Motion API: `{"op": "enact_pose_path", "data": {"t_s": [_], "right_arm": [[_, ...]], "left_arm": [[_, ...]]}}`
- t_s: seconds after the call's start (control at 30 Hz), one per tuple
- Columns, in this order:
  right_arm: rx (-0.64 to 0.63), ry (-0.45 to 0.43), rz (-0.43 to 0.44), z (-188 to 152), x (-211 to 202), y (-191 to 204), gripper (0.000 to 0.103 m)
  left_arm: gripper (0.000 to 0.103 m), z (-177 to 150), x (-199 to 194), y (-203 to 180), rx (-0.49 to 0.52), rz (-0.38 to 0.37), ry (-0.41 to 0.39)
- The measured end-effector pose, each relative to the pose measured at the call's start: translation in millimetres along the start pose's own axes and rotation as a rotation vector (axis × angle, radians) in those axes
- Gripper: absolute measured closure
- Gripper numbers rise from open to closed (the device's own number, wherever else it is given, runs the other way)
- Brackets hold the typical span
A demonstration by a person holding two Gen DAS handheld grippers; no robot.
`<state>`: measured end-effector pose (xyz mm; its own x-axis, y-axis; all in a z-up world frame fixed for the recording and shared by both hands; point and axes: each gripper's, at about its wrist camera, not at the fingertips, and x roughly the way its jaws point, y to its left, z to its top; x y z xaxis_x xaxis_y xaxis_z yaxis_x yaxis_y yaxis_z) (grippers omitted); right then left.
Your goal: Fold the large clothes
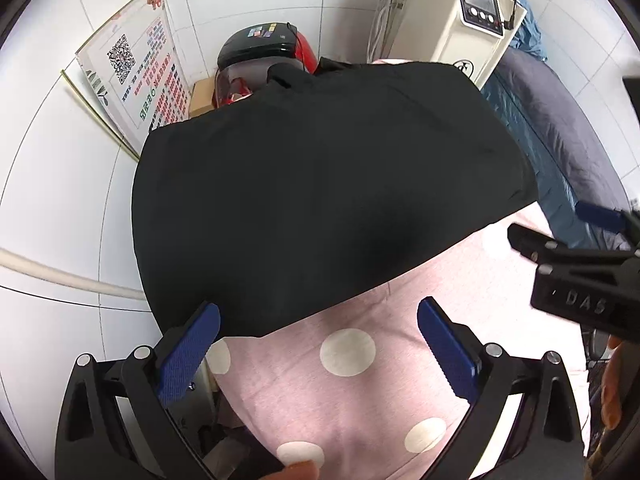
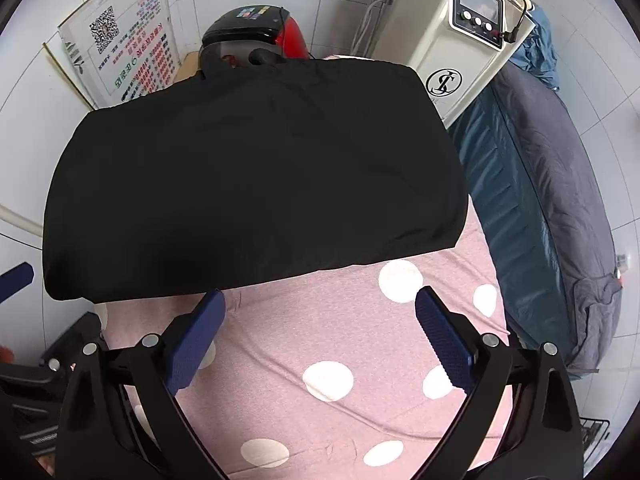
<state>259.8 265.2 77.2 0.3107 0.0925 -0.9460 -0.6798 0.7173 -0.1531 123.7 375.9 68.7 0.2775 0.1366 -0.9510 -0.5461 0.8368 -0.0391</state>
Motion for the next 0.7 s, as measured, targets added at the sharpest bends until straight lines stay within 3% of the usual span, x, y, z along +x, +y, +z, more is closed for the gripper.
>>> {"op": "enact_pose_path", "data": {"t_s": [0.1, 0.7], "right_arm": [[-0.008, -0.003, -0.007, 4, -2, 8, 0.009], [-0.023, 0.023, -0.024, 6, 8, 23, 0.009]], "left_arm": [[0.006, 0, 3, 0, 0.015, 0.046, 0.015], [0.006, -2, 13, 3, 0.011, 0.058, 0.054]]}}
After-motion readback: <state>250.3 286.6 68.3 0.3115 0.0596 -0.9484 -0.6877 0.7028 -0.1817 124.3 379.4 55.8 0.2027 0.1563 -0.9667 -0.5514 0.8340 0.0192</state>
